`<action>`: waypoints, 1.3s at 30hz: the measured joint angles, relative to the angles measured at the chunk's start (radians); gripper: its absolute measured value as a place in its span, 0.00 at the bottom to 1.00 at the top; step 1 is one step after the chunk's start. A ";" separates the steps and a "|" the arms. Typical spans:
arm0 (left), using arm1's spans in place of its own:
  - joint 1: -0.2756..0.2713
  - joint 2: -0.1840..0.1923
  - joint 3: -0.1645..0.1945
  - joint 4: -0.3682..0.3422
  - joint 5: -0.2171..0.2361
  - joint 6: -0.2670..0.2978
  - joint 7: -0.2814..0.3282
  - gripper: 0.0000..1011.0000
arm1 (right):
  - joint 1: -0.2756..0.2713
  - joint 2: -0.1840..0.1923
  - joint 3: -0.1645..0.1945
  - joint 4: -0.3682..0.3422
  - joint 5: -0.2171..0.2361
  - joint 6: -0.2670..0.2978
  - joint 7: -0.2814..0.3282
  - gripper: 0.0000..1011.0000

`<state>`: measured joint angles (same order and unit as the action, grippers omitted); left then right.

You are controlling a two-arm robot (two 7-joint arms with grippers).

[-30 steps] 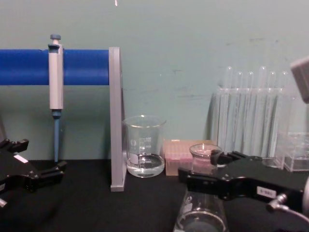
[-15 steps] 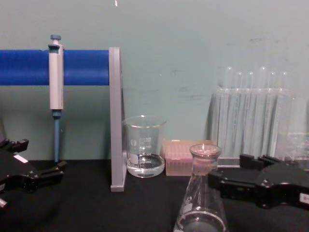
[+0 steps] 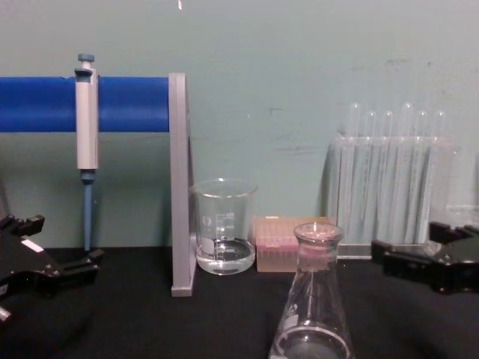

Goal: Grasp the erlenmeyer flask with one hand, shake it three times, then place it back.

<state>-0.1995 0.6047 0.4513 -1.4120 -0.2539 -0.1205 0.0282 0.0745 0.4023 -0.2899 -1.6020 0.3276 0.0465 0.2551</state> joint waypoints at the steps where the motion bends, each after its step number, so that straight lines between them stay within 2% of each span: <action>1: 0.000 0.000 0.000 0.000 0.000 0.000 0.000 0.99 | -0.001 -0.007 0.004 0.003 -0.007 -0.001 -0.015 0.99; 5: 0.000 0.000 0.000 0.000 0.000 0.000 0.000 0.99 | -0.002 -0.042 0.020 0.017 -0.039 -0.002 -0.070 0.99; 10: 0.000 0.000 0.000 0.000 0.000 0.000 0.000 0.99 | 0.002 -0.060 0.025 0.031 -0.061 0.008 -0.089 0.99; 39: 0.000 0.000 0.000 0.000 0.000 0.000 0.000 0.99 | 0.002 -0.053 0.022 0.026 -0.053 0.004 -0.081 0.99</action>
<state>-0.1995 0.6047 0.4514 -1.4119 -0.2539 -0.1205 0.0283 0.0761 0.3496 -0.2677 -1.5759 0.2744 0.0504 0.1744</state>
